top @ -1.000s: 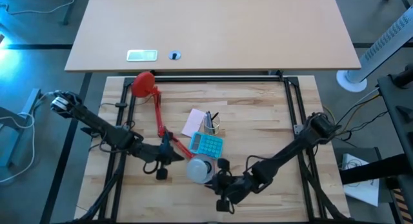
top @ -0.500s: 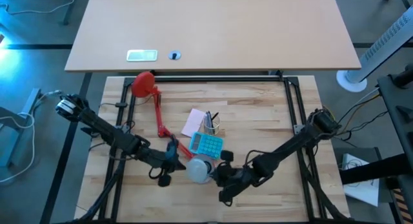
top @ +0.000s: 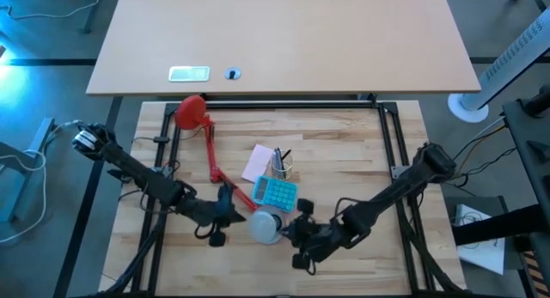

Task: Screw lightbulb
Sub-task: Remove the lightbulb from the red desk lamp

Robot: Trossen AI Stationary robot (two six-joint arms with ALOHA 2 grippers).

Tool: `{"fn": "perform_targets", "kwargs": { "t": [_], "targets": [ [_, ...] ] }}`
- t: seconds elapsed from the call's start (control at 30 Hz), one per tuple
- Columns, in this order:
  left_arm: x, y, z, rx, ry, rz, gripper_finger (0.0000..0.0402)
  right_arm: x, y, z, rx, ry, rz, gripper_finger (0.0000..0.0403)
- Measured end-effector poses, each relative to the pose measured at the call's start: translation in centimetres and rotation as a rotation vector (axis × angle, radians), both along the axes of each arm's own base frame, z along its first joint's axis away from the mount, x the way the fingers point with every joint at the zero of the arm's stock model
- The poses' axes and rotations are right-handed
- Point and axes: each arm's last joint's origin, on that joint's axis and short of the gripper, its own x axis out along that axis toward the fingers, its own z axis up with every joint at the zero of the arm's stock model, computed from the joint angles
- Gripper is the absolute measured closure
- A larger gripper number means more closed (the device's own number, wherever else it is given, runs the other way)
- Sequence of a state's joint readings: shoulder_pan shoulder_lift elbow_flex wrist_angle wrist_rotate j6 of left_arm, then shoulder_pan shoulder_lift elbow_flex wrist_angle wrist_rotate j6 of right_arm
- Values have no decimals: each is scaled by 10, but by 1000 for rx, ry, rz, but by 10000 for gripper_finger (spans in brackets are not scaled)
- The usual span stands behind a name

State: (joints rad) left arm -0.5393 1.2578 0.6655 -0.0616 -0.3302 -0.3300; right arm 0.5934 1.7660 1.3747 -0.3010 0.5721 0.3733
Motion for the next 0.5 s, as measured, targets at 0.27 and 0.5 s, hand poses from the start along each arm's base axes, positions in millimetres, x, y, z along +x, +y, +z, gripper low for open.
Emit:
{"fn": "perform_targets", "kwargs": {
  "t": [0.27, 0.5],
  "targets": [
    [11, 20, 3, -6, -12, 1, 401, 16, 18, -28, 32, -2, 53, 385],
    [10, 9, 4, -64, -19, -73, 401, 18, 8, -20, -21, -10, 58, 385]
  ]
}}
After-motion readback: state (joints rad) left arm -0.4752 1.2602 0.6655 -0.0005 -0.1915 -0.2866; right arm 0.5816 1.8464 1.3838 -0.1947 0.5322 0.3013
